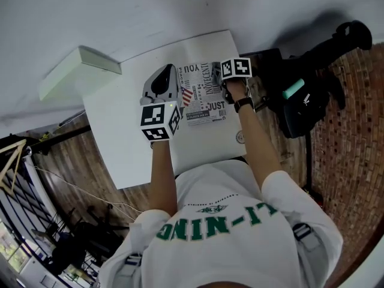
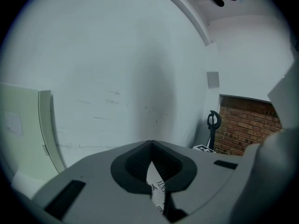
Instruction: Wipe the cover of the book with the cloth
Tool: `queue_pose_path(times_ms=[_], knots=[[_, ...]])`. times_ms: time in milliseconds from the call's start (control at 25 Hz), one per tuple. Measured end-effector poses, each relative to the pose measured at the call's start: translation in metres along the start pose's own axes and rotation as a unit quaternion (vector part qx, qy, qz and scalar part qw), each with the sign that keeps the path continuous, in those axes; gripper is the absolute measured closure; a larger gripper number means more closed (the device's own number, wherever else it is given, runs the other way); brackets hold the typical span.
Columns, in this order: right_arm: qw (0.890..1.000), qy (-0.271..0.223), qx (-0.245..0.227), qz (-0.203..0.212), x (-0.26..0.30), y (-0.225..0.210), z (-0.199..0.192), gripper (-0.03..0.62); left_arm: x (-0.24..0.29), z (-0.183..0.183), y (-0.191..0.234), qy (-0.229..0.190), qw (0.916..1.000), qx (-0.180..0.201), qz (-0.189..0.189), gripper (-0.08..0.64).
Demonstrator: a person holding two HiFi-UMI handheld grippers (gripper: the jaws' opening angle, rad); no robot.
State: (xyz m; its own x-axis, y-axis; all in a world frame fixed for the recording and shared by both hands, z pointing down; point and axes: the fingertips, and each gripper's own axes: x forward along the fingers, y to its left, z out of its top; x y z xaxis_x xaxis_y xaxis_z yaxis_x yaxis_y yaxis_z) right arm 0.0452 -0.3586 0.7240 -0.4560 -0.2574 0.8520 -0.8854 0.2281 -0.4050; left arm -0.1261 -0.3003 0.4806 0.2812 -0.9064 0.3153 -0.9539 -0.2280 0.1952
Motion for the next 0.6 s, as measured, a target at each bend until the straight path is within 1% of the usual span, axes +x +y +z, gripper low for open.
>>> queue_pose_path(times_ms=[120,160,200,280,400,480,600], knots=[[1.000,-0.001,-0.007,-0.014,0.001,0.004,0.002,0.560,-0.005,-0.001,0.005,-0.003,1.0000,-0.004,0.003,0.552],[1.000,-0.004,-0.006,-0.012,0.004,0.010,0.003,0.560,-0.008,-0.001,0.009,-0.002,1.0000,-0.005,0.006,0.552],[1.000,-0.007,-0.004,-0.003,0.008,0.021,0.004,0.560,-0.011,0.000,0.015,-0.001,0.9999,-0.004,0.010,0.552],[0.999,-0.006,-0.008,0.033,0.018,0.056,0.002,0.560,-0.018,0.001,0.023,0.003,0.9998,-0.001,0.020,0.552],[0.995,0.017,-0.033,0.089,0.032,0.116,-0.007,0.560,-0.022,0.006,0.029,0.003,0.9995,0.000,0.032,0.552],[0.992,0.040,-0.050,0.108,0.046,0.145,-0.019,0.560,-0.024,0.006,0.035,0.003,0.9992,-0.002,0.039,0.552],[0.989,0.064,-0.067,0.116,0.064,0.164,-0.038,0.560,-0.026,0.004,0.041,0.004,0.9989,-0.007,0.047,0.552]])
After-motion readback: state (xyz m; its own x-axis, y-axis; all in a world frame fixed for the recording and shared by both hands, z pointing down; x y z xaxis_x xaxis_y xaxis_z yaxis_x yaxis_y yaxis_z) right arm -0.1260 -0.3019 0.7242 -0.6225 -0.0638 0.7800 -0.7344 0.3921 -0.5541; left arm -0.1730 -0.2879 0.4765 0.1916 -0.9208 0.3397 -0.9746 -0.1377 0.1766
